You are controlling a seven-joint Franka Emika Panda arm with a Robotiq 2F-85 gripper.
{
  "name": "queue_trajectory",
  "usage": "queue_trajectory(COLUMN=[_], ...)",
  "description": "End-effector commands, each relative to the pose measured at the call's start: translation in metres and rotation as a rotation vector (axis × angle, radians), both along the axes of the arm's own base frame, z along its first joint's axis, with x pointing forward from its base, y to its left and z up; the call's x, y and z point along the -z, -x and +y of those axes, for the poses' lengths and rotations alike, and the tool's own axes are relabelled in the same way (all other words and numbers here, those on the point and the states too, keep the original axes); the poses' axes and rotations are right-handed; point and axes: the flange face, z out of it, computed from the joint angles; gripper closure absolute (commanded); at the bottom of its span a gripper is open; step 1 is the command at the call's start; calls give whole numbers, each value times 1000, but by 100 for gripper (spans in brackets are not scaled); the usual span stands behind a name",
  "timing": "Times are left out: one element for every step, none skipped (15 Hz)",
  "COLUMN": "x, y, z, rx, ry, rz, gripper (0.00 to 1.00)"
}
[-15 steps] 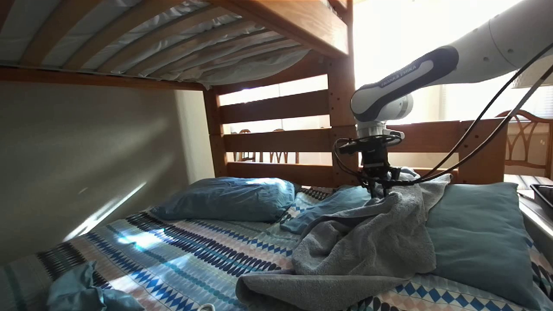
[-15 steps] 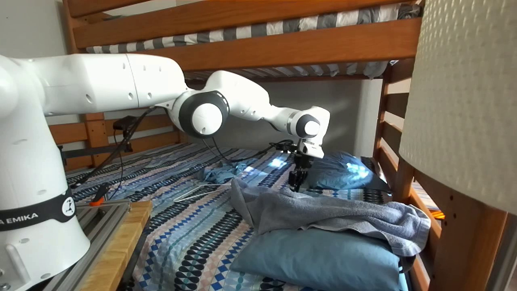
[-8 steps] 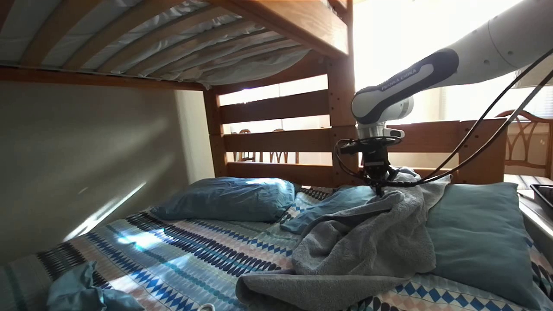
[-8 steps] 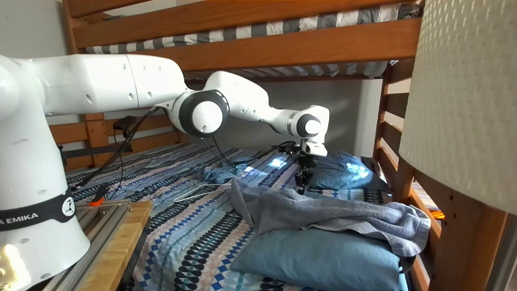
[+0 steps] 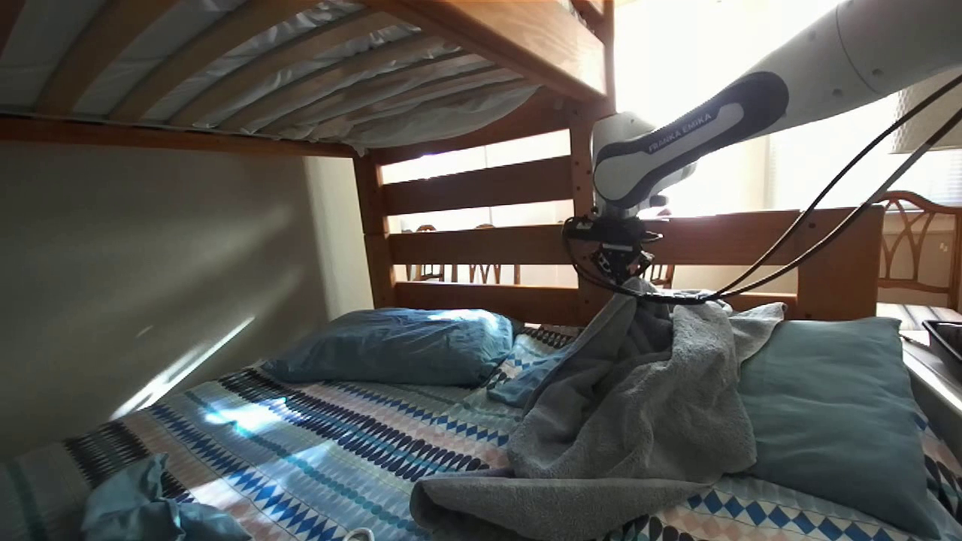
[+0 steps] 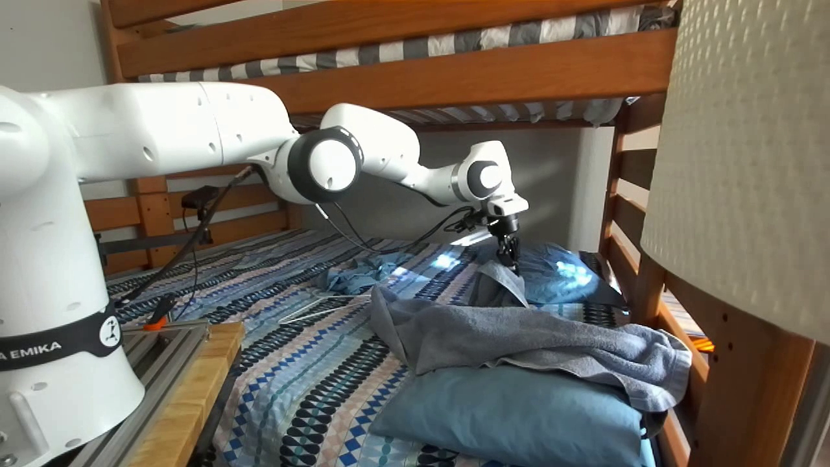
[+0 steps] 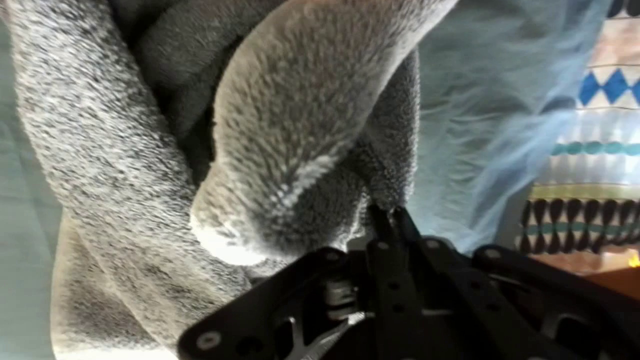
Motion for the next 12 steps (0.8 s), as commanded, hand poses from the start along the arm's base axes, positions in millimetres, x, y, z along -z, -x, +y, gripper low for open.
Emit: queue_trajectory(x=[-40,-49,-57,-63,-68,-72,-74,-74,-74,-74,-75,-76], y=[-8,-9,-10,-11,-12,-13,-14,-14,-14,-14,-14,-15], z=[21,27,31,35,38,40,42,43,43,42,41,41], rx=[-57,-77,-95,-111,-132,-153,-177,-194,-214,-228,-237,-242], ry=[8,-2,-15,-32,-52,-70,-86,-114,-127,-141,-154,-165], rz=[-195,-245,-296,-346,-395,-442,-486,-530,-570,-590,-613,-628], gripper=[99,99,99,99,99,99,99,99,71,68,63,57])
